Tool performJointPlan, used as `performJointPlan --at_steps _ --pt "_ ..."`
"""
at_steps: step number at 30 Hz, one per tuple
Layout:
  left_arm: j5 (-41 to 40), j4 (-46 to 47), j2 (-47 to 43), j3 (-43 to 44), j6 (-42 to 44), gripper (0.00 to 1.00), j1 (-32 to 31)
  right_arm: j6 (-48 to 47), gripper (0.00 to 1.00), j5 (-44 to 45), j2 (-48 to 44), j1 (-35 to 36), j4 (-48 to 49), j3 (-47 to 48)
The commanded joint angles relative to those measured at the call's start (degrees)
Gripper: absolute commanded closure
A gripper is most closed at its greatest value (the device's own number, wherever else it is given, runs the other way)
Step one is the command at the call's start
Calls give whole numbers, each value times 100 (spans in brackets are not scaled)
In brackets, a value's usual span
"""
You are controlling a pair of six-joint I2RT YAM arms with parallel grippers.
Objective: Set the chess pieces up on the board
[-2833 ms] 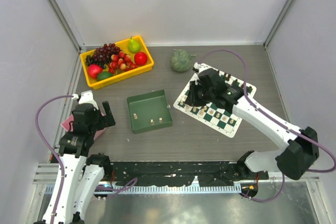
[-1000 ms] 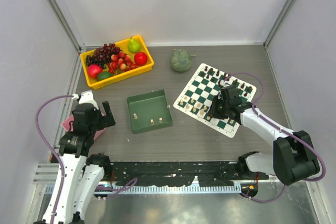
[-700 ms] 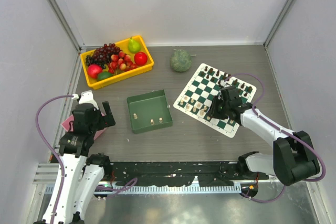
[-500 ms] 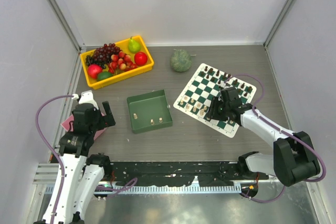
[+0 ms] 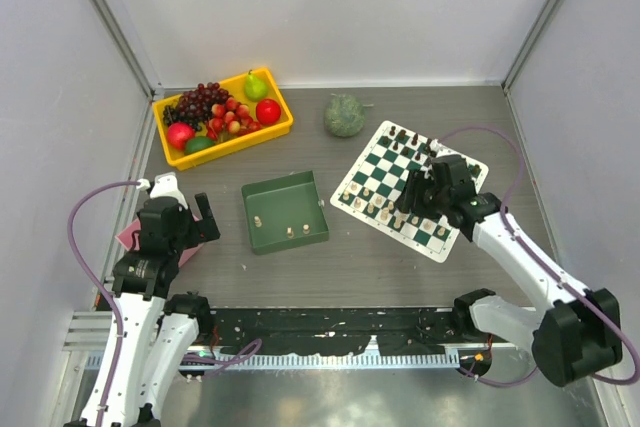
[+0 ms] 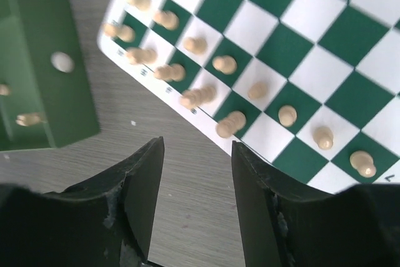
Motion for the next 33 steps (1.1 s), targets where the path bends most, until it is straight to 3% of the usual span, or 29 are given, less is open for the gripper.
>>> performJointPlan --at_steps 1,4,8,12,18,24,33 --pt "92 134 -20 91 48 1 -9 -143 44 40 -447 24 -102 751" --pt "92 143 -28 91 48 1 0 -196 42 -21 -307 225 -85 1286" --pt "83 134 -19 91 48 1 0 -336 38 337 316 1077 -67 2138" --pt "48 117 -37 99 40 1 0 -390 37 488 1535 2227 29 2983" --pt "-14 108 -46 99 31 1 -9 -547 43 497 3346 3318 -190 4450" --pt "-22 117 -72 99 31 1 -9 -697 48 796 4666 3838 -612 5603" --pt "4 117 -55 99 31 1 0 -794 52 708 5502 4049 -744 6315"
